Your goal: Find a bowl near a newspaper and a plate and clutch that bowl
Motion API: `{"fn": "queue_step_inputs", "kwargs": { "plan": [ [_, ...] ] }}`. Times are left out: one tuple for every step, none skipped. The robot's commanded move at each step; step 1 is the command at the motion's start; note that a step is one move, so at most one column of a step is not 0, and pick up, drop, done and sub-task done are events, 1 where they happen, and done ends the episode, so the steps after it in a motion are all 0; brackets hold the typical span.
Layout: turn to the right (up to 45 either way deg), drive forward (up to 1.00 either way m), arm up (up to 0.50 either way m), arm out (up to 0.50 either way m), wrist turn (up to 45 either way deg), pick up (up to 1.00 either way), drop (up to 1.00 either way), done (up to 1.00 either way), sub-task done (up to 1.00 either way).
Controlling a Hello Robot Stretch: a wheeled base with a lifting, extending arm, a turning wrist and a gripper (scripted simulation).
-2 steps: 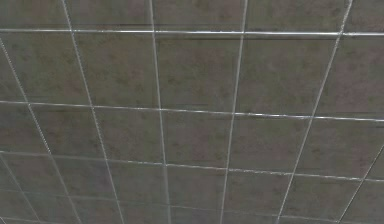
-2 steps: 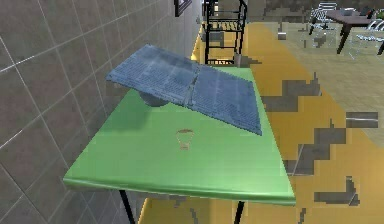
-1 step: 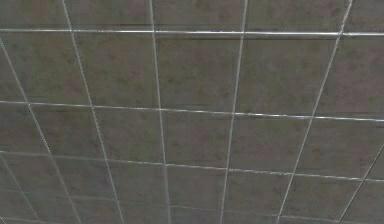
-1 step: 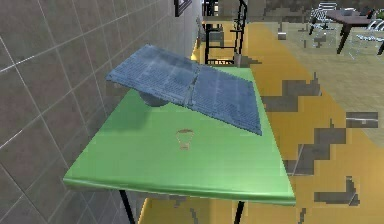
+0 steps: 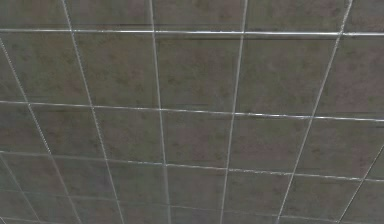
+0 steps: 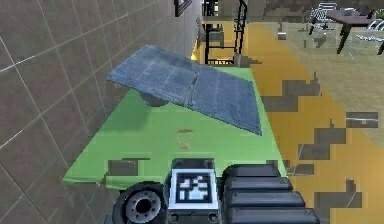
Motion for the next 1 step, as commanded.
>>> {"fn": "queue_step_inputs", "kwargs": {
  "plan": [
    [0.0,0.00,0.00,0.48,0.0,0.00,0.00,0.00,0.00]
  ]
}}
